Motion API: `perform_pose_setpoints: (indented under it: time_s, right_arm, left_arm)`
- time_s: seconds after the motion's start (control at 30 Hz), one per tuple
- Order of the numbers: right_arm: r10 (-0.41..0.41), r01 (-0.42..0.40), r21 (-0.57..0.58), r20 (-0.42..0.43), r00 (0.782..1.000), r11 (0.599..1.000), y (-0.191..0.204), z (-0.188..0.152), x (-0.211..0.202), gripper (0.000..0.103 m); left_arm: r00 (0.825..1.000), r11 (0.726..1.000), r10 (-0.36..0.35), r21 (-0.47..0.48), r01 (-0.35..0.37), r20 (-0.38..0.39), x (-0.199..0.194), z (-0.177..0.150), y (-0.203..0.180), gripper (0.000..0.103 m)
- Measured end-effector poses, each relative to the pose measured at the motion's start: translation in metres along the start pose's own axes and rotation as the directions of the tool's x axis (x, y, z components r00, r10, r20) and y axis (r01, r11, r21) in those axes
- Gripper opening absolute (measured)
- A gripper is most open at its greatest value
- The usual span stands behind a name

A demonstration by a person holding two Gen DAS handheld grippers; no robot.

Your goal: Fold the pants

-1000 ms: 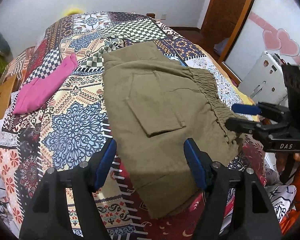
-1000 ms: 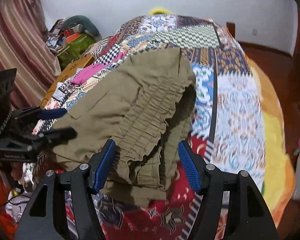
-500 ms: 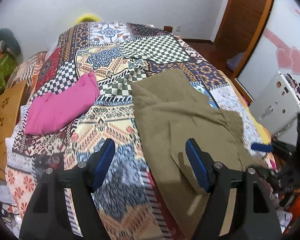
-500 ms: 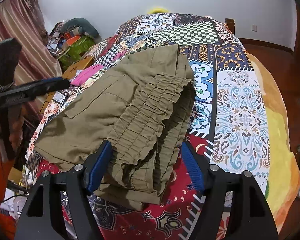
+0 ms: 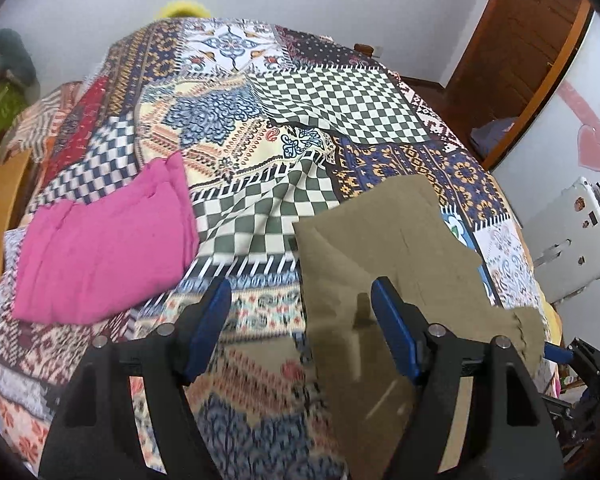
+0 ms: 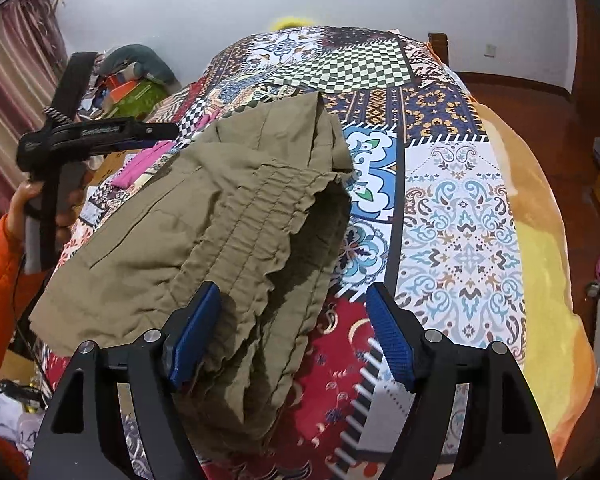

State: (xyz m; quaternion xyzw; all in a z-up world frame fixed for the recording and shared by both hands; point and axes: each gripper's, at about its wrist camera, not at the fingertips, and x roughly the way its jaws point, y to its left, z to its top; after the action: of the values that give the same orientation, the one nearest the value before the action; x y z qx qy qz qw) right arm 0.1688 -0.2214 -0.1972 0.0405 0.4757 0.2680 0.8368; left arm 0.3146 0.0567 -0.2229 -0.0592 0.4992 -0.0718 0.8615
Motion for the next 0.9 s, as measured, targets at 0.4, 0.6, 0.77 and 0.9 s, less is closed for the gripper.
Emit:
perform_pose_setpoints:
  time_s: [0.4, 0.6, 0.77, 0.9]
  right_arm:
    - [-0.014, 0.014, 0.037, 0.018, 1.000, 0.999, -0.018, 0.019, 0.010, 0.071]
    - [-0.023, 0.021, 0.052, 0.037, 0.999, 0.998, -0.020, 0.026, 0.007, 0.071]
    - [-0.040, 0.037, 0.047, 0.057, 0.998, 0.998, -0.019, 0.029, 0.000, 0.071]
    - [-0.043, 0.039, 0.044, 0.080, 0.996, 0.998, -0.016, 0.029, -0.010, 0.071]
  left_arm:
    - [0.986, 0.992, -0.124, 0.008, 0.126, -0.115, 0.065, 0.020, -0.001, 0.031]
    - [0.989, 0.993, -0.113, 0.029, 0.116, -0.091, 0.065, 0.020, -0.003, 0.013]
    - [0.998, 0.998, -0.048, 0.049, 0.050, -0.039, 0.043, 0.015, -0.001, 0.010]
    - [1.000, 1.000, 0.008, 0.017, -0.008, -0.015, 0.018, 0.000, 0.013, 0.009]
